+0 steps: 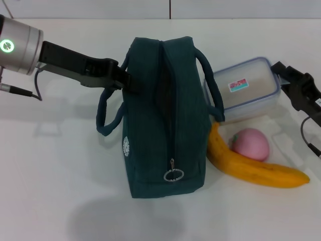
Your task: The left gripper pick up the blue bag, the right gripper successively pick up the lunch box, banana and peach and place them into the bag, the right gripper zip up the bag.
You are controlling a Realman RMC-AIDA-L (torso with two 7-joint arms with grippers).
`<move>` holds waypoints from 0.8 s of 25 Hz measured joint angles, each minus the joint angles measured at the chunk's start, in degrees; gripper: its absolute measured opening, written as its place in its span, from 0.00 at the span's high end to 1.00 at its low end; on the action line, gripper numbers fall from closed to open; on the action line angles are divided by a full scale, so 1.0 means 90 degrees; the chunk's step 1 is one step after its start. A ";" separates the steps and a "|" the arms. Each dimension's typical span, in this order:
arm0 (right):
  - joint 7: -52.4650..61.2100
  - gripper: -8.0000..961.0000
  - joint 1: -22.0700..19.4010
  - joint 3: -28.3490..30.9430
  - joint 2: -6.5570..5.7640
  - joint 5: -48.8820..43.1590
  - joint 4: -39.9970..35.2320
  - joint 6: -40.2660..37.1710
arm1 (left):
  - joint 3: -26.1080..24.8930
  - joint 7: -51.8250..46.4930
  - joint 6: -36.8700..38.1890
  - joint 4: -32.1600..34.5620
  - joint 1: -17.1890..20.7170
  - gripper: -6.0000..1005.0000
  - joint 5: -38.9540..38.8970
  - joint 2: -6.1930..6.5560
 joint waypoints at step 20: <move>0.1703 0.82 -0.0176 0.0162 0.0021 0.0090 -0.0224 -0.0439 | -0.0041 0.0000 -0.0040 0.0042 -0.0057 0.94 0.0000 -0.0050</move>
